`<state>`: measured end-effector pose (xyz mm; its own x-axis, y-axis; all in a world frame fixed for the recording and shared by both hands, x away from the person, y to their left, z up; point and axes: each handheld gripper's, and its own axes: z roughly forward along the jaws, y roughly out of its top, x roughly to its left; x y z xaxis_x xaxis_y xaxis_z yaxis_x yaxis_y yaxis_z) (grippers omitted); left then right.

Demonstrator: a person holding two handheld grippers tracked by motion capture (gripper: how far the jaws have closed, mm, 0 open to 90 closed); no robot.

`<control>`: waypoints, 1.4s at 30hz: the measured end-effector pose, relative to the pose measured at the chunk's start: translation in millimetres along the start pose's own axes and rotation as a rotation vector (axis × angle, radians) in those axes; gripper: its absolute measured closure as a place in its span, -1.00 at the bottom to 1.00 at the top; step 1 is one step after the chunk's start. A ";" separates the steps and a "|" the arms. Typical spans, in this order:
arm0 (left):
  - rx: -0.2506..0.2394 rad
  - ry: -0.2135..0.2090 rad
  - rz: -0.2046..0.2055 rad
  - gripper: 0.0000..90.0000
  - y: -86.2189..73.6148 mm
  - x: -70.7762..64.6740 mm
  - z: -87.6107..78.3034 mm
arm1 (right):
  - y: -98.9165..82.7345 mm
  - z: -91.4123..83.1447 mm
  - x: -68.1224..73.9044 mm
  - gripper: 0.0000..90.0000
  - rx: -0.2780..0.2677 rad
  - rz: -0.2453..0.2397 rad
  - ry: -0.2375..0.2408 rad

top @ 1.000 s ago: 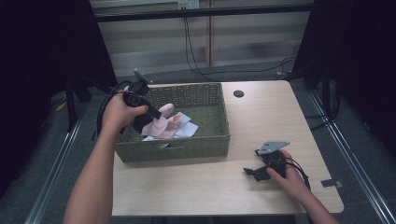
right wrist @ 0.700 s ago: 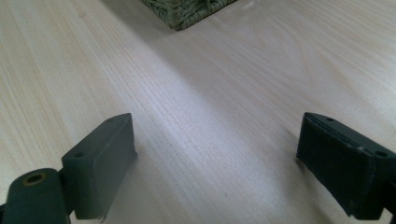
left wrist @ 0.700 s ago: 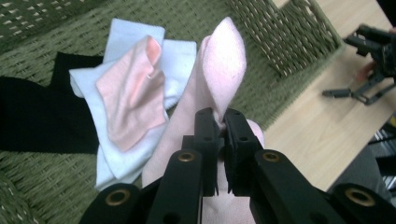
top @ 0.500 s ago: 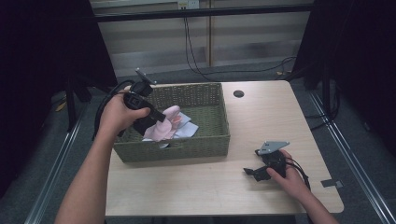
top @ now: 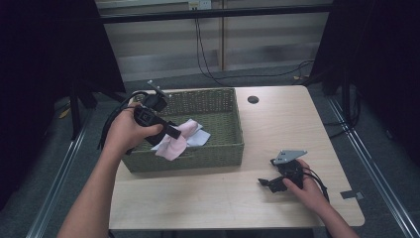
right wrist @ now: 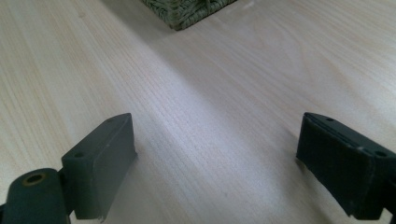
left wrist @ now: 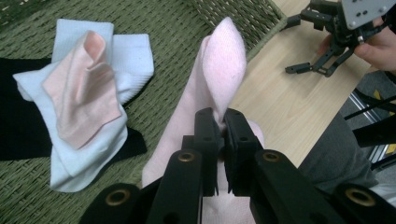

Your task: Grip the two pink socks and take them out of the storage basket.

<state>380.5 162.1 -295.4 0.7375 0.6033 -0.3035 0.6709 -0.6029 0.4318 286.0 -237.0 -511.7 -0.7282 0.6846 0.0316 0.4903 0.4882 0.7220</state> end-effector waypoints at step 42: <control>0.066 -0.078 0.116 0.82 -41.8 -31.9 84.1 | -0.1 -0.2 0.2 -0.76 0.004 0.001 0.001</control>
<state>335.4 124.2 -375.1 0.8126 0.4869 -0.3205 0.5824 -0.7009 0.4117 285.7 -237.1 -511.6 -0.7285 0.6843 0.0331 0.4928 0.4898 0.7192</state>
